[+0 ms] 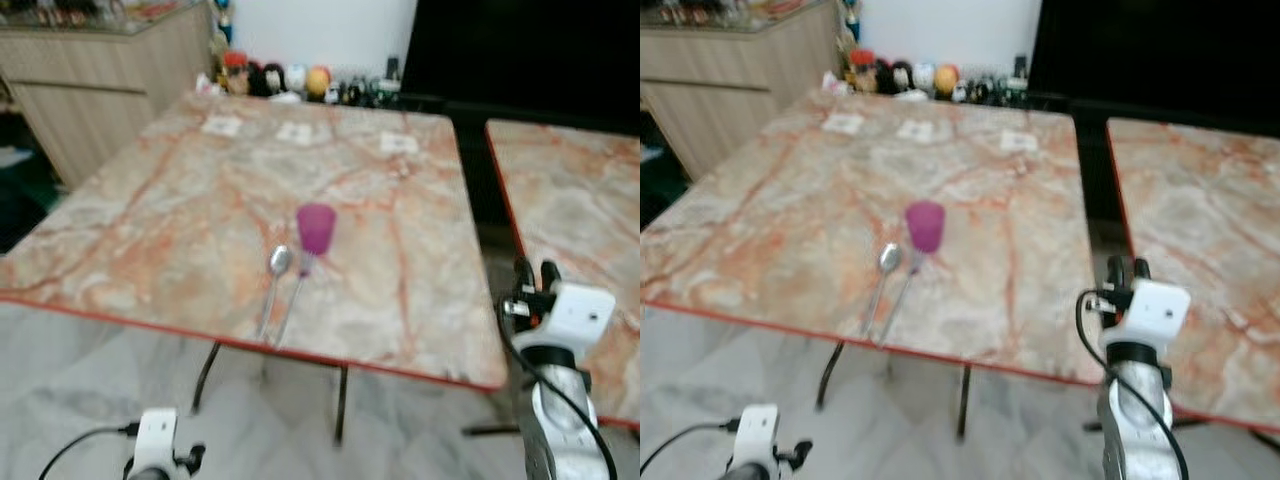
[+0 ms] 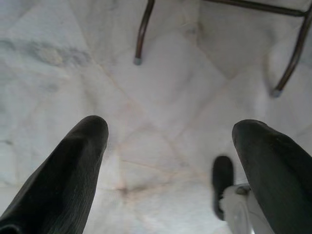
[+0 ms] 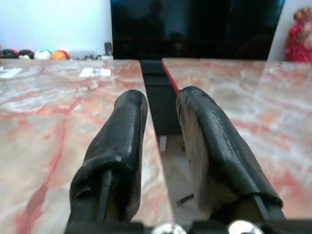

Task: Setting the table

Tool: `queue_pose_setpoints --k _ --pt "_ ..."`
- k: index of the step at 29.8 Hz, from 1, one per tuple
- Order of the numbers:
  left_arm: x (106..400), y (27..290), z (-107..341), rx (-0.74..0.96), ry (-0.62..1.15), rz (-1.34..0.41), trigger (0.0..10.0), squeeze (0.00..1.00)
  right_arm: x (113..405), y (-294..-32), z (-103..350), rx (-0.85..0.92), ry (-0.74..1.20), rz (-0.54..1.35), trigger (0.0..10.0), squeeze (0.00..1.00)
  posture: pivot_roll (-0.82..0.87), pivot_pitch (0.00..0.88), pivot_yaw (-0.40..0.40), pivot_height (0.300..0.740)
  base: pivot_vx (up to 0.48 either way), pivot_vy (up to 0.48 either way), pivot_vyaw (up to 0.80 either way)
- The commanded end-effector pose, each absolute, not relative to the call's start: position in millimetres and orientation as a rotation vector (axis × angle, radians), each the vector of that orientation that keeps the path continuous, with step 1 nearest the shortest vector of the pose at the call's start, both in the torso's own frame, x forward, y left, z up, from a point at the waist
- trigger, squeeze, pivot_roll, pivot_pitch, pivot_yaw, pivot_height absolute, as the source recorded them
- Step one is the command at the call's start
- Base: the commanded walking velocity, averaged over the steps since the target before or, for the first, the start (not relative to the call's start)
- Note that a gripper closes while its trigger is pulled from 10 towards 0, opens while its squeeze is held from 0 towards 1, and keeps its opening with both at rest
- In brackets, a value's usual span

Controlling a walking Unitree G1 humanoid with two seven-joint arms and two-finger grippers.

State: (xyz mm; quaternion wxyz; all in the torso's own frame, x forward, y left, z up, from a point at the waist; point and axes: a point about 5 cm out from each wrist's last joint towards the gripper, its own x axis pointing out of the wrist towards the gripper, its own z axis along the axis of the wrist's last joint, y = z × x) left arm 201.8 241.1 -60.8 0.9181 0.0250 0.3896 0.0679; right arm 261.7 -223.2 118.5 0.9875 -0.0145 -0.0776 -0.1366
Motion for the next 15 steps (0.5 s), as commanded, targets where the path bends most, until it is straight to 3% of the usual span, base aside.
queue_pose_setpoints --k 1,15 --pt "201.9 243.7 -60.1 0.057 0.803 0.145 10.0 0.0 260.4 -225.2 118.5 -0.029 -0.159 -0.287 10.0 0.0 0.08 0.03 -0.026 0.74 0.0 0.48 0.0" --pt "202.4 244.1 -59.7 0.06 0.801 0.145 10.0 0.0 261.3 -222.2 117.0 -0.017 -0.158 -0.282 10.0 0.0 0.09 0.032 -0.022 0.74 0.0 0.48 0.0"
